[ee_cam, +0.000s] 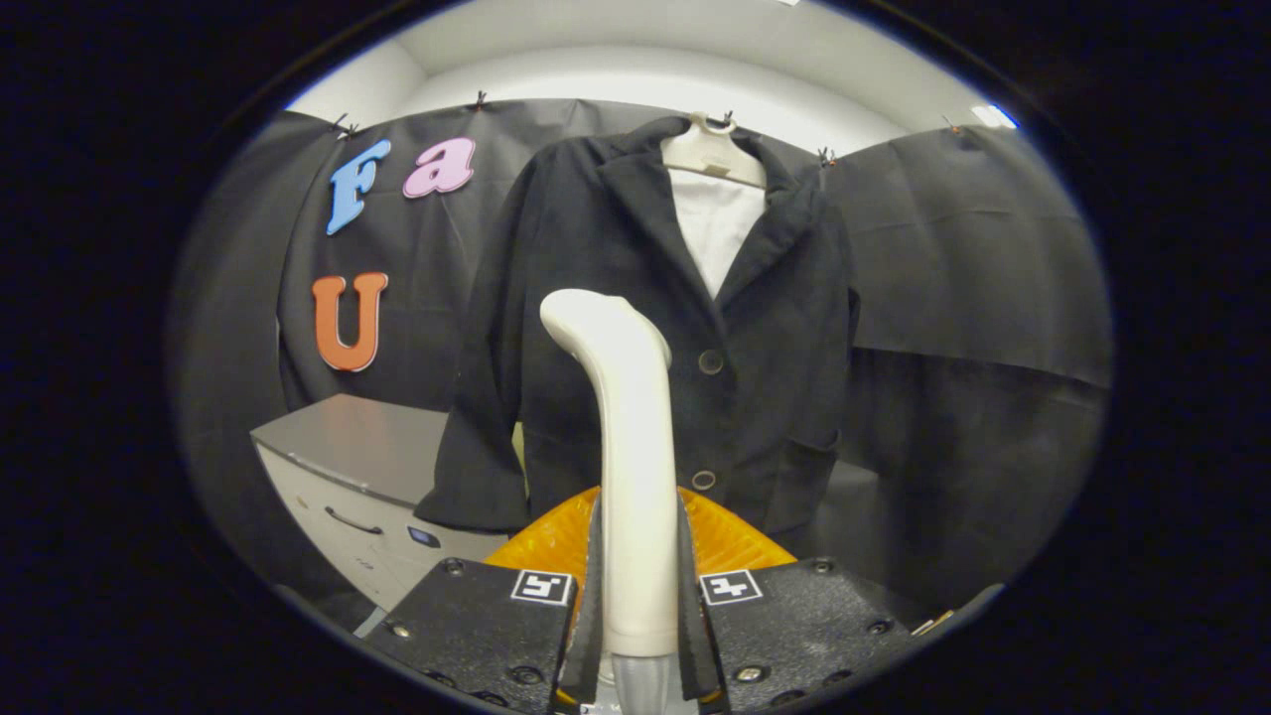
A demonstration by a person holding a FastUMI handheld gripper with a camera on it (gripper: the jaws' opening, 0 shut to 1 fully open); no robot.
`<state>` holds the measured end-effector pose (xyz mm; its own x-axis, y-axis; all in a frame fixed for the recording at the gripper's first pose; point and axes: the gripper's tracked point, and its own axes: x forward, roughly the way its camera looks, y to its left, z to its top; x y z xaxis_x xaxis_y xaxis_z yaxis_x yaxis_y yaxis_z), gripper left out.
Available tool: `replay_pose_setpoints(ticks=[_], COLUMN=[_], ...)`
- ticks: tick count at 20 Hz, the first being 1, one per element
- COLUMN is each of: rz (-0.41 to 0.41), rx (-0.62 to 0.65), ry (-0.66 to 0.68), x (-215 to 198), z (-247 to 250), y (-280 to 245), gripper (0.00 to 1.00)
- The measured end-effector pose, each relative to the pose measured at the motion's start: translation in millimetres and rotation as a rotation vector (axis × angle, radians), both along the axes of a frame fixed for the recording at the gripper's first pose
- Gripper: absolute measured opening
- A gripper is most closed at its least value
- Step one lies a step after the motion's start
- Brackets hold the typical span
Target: Iron the clothes twice with a garment steamer, once on the left side and once on the right side.
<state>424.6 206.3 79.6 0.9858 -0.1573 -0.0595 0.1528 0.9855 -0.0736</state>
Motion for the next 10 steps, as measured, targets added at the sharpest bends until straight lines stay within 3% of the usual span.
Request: replay_pose_setpoints(ticks=[10], rz=[-0.02], rx=[0.01], ry=[0.097], x=[-15], z=[-47], y=[-6], gripper=[0.34])
